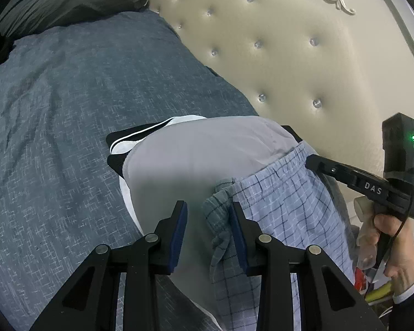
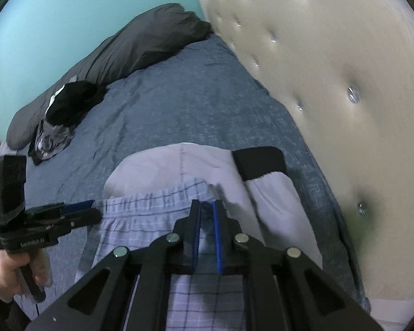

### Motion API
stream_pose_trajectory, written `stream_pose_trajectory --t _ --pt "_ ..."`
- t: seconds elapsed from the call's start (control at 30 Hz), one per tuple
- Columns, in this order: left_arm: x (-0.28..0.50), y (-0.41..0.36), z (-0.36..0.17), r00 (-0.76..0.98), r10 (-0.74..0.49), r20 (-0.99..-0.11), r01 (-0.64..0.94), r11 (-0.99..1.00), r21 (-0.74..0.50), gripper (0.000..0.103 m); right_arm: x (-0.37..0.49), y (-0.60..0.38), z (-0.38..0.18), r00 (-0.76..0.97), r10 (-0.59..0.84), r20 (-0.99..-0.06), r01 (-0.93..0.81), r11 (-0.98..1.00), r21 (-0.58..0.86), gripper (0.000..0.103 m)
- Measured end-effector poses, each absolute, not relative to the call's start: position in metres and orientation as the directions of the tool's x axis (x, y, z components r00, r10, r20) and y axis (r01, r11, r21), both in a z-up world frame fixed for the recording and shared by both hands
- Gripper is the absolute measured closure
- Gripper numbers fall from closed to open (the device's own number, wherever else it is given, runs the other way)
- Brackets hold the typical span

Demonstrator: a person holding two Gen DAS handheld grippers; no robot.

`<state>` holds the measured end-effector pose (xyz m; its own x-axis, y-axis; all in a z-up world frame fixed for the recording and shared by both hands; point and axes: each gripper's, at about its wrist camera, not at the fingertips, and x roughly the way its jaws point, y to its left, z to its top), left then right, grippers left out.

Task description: Fold clothes

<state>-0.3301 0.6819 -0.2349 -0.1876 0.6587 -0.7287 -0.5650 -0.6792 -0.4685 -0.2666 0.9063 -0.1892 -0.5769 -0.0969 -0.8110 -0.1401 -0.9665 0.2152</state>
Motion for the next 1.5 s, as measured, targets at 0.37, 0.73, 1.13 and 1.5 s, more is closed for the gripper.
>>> stream_pose_trajectory --t 0.37,0.73,1.13,1.5 --pt "-0.324 0.661 -0.215 -0.210 0.655 -0.726 -0.569 -0.686 -0.454 0.068 -0.243 0.917 -0.161 -0.633 -0.088 -0.769 -0.159 -0.957 0.241 0.095" --pt "-0.289 0.640 -0.191 -0.222 0.656 -0.721 -0.609 -0.671 -0.423 0.068 -0.182 0.937 -0.138 -0.667 -0.068 -0.742 -0.193 -0.946 0.260 0.095" --pt "-0.257 0.633 -0.168 -0.224 0.653 -0.723 -0.625 -0.666 -0.408 0.068 -0.141 0.929 -0.126 -0.688 -0.046 -0.724 -0.224 -0.936 0.272 0.095" --pt "-0.233 0.619 -0.139 -0.241 0.657 -0.714 -0.645 -0.658 -0.388 0.068 -0.117 0.900 -0.114 -0.711 -0.005 -0.703 -0.253 -0.931 0.263 0.095"
